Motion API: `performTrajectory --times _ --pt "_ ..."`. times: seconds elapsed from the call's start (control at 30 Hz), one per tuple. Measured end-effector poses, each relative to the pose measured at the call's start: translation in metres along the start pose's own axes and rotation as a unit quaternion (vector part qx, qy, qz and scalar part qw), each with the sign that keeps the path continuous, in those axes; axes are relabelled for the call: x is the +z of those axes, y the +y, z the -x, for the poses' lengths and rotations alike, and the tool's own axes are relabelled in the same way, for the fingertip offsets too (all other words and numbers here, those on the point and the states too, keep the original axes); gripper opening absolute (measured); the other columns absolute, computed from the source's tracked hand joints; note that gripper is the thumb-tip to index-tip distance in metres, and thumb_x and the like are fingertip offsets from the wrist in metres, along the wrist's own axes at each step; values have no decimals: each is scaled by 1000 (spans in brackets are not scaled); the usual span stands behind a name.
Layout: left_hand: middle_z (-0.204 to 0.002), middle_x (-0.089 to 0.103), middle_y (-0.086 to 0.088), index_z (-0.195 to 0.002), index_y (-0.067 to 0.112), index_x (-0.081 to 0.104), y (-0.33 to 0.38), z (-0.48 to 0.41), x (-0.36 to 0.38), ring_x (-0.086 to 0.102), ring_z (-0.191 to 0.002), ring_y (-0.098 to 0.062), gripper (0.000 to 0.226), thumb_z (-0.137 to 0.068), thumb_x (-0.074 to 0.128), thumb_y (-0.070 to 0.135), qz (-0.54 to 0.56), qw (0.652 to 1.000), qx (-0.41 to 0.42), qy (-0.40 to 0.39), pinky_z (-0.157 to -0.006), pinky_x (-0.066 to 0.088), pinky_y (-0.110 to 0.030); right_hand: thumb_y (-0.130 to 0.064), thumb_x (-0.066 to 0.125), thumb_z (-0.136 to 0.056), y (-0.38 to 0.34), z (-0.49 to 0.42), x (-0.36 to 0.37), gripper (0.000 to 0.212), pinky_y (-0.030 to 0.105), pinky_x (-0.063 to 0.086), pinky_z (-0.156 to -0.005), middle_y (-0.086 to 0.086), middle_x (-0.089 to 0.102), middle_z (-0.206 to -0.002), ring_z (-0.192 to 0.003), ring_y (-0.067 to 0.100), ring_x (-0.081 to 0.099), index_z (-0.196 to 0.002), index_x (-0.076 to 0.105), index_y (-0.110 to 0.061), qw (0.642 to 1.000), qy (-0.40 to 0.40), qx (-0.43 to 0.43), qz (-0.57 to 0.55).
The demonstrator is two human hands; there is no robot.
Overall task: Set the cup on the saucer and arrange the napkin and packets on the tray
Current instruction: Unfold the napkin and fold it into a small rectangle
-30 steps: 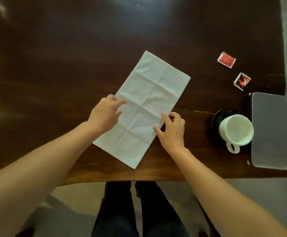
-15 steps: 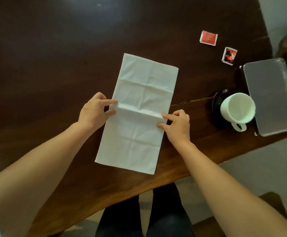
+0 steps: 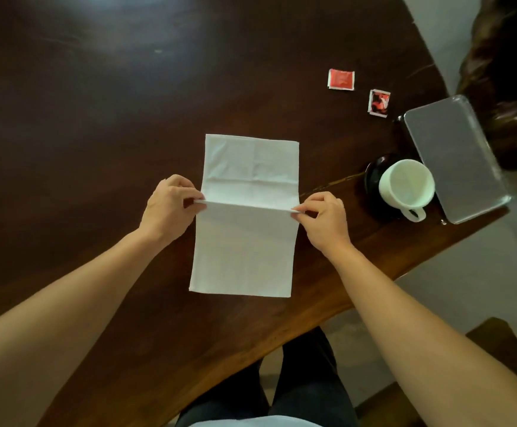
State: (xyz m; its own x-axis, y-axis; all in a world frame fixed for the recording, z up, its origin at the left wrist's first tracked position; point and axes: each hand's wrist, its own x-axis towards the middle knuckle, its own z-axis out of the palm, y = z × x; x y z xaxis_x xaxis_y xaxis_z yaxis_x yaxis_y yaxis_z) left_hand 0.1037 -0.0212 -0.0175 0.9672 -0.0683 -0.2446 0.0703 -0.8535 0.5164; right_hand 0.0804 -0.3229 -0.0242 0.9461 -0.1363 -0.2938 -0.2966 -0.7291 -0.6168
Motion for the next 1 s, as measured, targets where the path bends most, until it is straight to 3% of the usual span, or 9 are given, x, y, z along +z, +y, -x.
performTrajectory --times 0.07,0.2,0.3,0.43,0.57,0.73,0.87,1.0 --pt "-112 66 -2 -102 13 80 5 2 -17 59 -106 -23 17 -87 76 19 14 999 33 11 -91 54 -43 -27 75 -86 -4 3 -14 13 12 34 -77 -8 57 -107 -105 10 44 -95 80 -18 1000 9 -18 -3" --pt "-112 71 -3 -100 10 80 22 4 -43 64 -102 -22 15 -87 75 14 49 996 64 38 -89 57 -39 -27 74 -87 -20 8 -35 14 26 46 -85 -5 64 -113 -107 12 53 -96 80 -18 999 35 -23 -11" --pt "-111 72 -5 -101 9 79 36 2 -62 65 -99 -20 16 -87 75 15 61 993 72 64 -84 57 -31 -24 76 -86 -36 5 -52 13 23 52 -79 -3 70 -104 -97 11 62 -96 80 -16 997 59 -33 -37" --pt "-110 73 -7 -103 9 78 53 -7 -96 67 -96 -22 18 -87 75 15 67 989 99 86 -83 60 -42 -25 76 -86 -64 -5 -81 11 32 57 -76 -3 74 -94 -86 13 66 -94 80 -19 995 67 -51 -51" --pt "-107 74 -7 -103 8 79 72 -17 -131 69 -89 -23 18 -87 76 14 94 983 106 119 -84 59 -40 -25 75 -87 -95 -16 -109 14 21 50 -67 0 75 -95 -83 13 65 -97 80 -18 991 92 -82 -52" --pt "-97 70 4 -102 12 79 87 -18 -157 66 -81 -20 15 -89 74 19 114 977 97 151 -72 47 -20 -27 75 -87 -120 -20 -132 16 16 46 -65 -2 75 -95 -84 13 66 -99 79 -17 986 113 -101 -63" --pt "-87 72 1 -100 14 79 77 -6 -150 69 -76 -19 13 -88 74 17 85 989 67 106 -68 46 -20 -26 76 -86 -115 -7 -125 12 16 42 -61 -4 71 -85 -76 9 61 -94 80 -18 994 66 -81 -38" --pt "-83 71 5 -93 22 79 42 24 -115 64 -71 -5 10 -84 78 18 24 998 47 -16 -67 51 -18 -24 77 -84 -82 18 -91 11 21 42 -64 -5 68 -85 -76 8 60 -93 80 -19 996 -65 -54 34"
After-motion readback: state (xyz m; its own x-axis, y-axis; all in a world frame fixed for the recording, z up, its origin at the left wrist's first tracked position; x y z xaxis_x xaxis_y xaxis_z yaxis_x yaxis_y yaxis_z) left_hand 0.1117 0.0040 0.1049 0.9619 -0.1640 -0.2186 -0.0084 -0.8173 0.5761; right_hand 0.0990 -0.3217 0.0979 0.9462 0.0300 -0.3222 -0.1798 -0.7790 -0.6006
